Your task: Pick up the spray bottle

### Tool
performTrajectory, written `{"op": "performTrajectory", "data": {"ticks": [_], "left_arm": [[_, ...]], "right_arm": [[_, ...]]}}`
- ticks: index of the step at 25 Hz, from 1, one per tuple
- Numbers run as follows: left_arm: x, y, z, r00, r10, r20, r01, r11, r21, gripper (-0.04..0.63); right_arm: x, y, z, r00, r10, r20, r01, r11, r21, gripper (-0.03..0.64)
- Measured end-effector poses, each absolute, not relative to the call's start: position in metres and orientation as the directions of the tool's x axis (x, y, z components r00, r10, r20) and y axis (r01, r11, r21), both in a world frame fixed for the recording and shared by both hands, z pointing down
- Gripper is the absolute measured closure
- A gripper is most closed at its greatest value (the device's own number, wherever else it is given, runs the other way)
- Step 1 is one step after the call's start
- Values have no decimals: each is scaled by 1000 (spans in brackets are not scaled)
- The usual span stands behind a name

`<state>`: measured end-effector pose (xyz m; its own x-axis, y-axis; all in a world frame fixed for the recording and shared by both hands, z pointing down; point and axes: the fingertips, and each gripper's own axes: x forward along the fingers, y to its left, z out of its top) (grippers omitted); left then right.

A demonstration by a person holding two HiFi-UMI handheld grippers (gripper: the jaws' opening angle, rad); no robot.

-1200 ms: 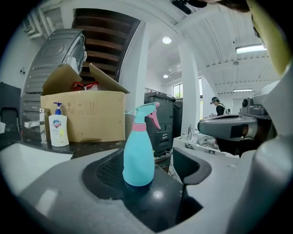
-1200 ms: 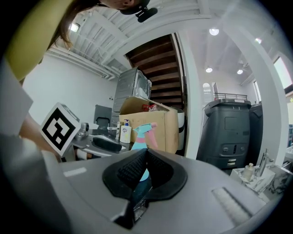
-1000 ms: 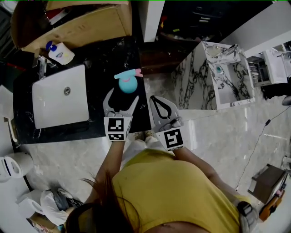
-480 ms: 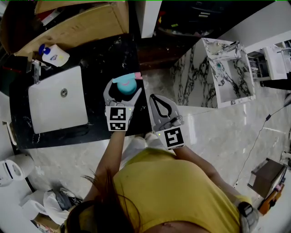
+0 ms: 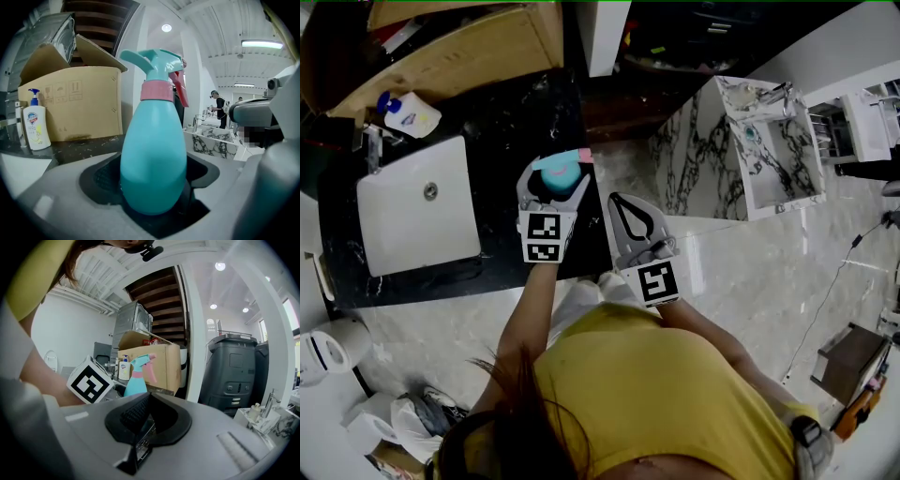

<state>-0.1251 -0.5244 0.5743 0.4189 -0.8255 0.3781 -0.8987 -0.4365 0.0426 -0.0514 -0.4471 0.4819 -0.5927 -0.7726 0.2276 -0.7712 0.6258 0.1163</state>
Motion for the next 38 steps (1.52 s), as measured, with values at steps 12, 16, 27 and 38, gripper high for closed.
{"op": "performTrajectory", "data": {"ticks": [12,16,27,38], "left_arm": [[-124,-494,525,415,-850,326,-899,-438,2,196],[-130,-476,490,389,-873,294,-912,-410,-14,196],[-147,-404,435,302,-922,241,-949,-315,-17,193],[-155,-357,419,238,-948,212,-968,-249,-27,192]], "right_arm": [[-43,-434,472,-589,-784,194,-778,616,125,614],[-40,-428,461,-589,-792,162,-783,608,129,615],[-25,-399,431,-570,-816,96,-802,578,148,614],[-20,-368,419,-579,-810,92,-798,586,144,615]]}}
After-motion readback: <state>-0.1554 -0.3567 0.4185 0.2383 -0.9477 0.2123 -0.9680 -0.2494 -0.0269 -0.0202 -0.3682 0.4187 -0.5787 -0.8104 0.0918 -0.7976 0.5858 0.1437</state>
